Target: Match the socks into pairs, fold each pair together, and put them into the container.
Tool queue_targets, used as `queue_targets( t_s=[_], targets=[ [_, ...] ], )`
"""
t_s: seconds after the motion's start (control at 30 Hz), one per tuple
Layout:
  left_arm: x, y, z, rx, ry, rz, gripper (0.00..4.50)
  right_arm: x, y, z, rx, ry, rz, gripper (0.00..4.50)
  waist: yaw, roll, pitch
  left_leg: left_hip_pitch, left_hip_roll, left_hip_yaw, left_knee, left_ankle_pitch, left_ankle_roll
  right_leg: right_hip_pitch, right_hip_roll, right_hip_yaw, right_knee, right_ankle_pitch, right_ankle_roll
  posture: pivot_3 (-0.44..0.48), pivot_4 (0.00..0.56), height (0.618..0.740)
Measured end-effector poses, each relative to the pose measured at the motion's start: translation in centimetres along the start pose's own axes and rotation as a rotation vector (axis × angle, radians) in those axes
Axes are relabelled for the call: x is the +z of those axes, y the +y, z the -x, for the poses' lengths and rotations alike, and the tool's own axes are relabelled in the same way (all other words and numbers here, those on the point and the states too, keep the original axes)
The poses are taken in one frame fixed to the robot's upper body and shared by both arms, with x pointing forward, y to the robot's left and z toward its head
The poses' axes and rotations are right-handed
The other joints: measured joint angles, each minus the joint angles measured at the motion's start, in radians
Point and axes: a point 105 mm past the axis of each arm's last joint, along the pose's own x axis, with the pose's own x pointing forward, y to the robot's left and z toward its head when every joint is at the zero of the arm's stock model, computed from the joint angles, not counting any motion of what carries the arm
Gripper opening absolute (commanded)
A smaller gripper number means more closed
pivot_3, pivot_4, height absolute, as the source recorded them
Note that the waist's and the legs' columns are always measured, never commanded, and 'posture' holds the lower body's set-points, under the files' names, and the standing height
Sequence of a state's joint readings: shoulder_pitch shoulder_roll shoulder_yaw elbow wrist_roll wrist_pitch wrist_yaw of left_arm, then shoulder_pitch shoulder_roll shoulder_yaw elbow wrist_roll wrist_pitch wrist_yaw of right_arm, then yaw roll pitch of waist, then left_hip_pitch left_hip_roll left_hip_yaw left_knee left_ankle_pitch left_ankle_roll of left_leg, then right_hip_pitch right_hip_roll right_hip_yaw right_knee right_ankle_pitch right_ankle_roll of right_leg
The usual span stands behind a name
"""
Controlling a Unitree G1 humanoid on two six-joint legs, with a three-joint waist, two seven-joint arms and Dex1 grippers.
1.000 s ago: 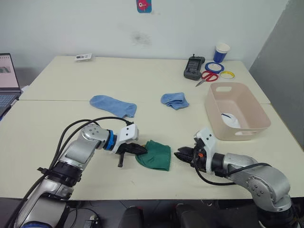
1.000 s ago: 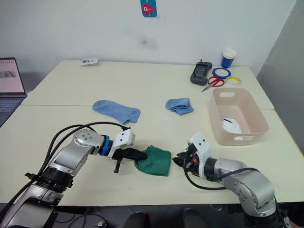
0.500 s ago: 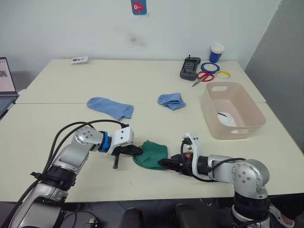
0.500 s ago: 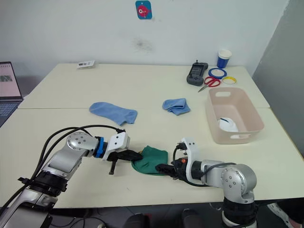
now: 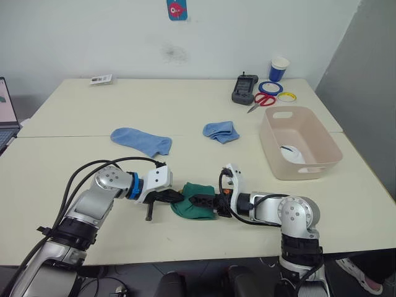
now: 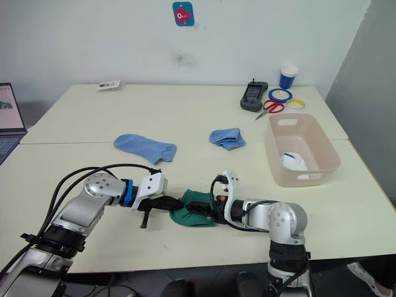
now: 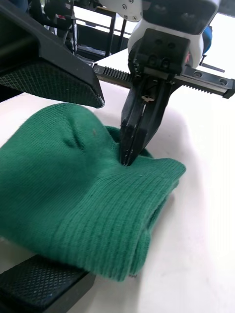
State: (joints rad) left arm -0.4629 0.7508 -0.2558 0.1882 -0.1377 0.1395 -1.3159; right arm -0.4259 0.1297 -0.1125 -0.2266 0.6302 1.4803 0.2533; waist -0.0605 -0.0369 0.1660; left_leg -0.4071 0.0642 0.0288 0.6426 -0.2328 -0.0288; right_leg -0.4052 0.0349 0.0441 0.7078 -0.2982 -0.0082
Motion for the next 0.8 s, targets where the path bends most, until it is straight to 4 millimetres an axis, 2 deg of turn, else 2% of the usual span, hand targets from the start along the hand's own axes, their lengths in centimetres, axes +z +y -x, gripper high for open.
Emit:
queue_targets(
  t_s=[0.03, 0.07, 0.1, 0.4, 0.43, 0.47, 0.57, 0.7, 0.8],
  targets=[
    [0.0, 0.0, 0.0, 0.0, 0.0, 0.001, 0.0, 0.0, 0.1, -0.2, 0.006, -0.002, 0.001, 4.46, 0.0, 0.0, 0.0, 0.0, 0.0, 0.0, 0.0, 0.0, 0.0, 0.0, 0.0, 0.0, 0.0, 0.0, 0.0, 0.0, 0.15, 0.732],
    [0.0, 0.0, 0.0, 0.0, 0.0, 0.001, 0.0, 0.1, 0.1, -0.3, 0.009, -0.002, 0.003, 4.08, 0.0, 0.0, 0.0, 0.0, 0.0, 0.0, 0.0, 0.0, 0.0, 0.0, 0.0, 0.0, 0.0, 0.0, 0.0, 0.0, 0.15, 0.732],
    [0.0, 0.0, 0.0, 0.0, 0.0, 0.002, 0.0, 0.1, 0.0, -0.5, 0.011, -0.003, 0.0, 3.9, 0.0, 0.0, 0.0, 0.0, 0.0, 0.0, 0.0, 0.0, 0.0, 0.0, 0.0, 0.0, 0.0, 0.0, 0.0, 0.0, 0.15, 0.732],
    [0.0, 0.0, 0.1, 0.007, -0.001, 0.03, 0.0, 0.4, 0.2, -1.0, 0.028, -0.018, 0.004, 0.74, 0.0, 0.0, 0.0, 0.0, 0.0, 0.0, 0.0, 0.0, 0.0, 0.0, 0.0, 0.0, 0.0, 0.0, 0.0, 0.0, 0.15, 0.732],
    [0.0, 0.0, 0.1, 0.008, -0.004, 0.041, 0.0, 0.4, 0.3, -1.1, 0.031, -0.021, 0.005, 0.22, 0.0, 0.0, 0.0, 0.0, 0.0, 0.0, 0.0, 0.0, 0.0, 0.0, 0.0, 0.0, 0.0, 0.0, 0.0, 0.0, 0.15, 0.732],
    [0.0, 0.0, 0.1, 0.009, -0.006, 0.046, 0.0, 0.5, 0.3, -1.0, 0.032, -0.023, 0.005, 0.02, 0.0, 0.0, 0.0, 0.0, 0.0, 0.0, 0.0, 0.0, 0.0, 0.0, 0.0, 0.0, 0.0, 0.0, 0.0, 0.0, 0.15, 0.732],
    [0.3, 0.1, 0.1, 0.014, -0.042, 0.093, 0.0, 0.6, 0.4, -0.9, 0.032, -0.032, 0.011, 0.02, 0.001, 0.0, 0.001, -0.002, 0.0, 0.0, 0.0, 0.0, 0.0, -0.001, 0.0, 0.0, 0.0, 0.0, 0.0, 0.0, 0.15, 0.732],
    [1.5, 0.5, -0.1, 0.027, -0.143, 0.163, 0.0, 1.4, 0.8, 0.3, 0.031, -0.075, 0.051, 0.02, 0.003, 0.0, 0.001, -0.007, 0.001, -0.002, 0.001, 0.0, 0.0, -0.005, -0.001, -0.001, -0.001, 0.0, 0.0, 0.0, 0.15, 0.732],
    [4.1, 0.9, 0.3, -0.028, -0.23, 0.241, 0.53, 1.5, 0.3, 3.0, -0.017, -0.11, 0.111, 0.0, 0.013, 0.0, 0.002, -0.013, 0.0, -0.002, 0.001, 0.0, 0.0, -0.007, -0.001, -0.004, -0.003, 0.0, 0.0, 0.0, 0.15, 0.732]
  ],
)
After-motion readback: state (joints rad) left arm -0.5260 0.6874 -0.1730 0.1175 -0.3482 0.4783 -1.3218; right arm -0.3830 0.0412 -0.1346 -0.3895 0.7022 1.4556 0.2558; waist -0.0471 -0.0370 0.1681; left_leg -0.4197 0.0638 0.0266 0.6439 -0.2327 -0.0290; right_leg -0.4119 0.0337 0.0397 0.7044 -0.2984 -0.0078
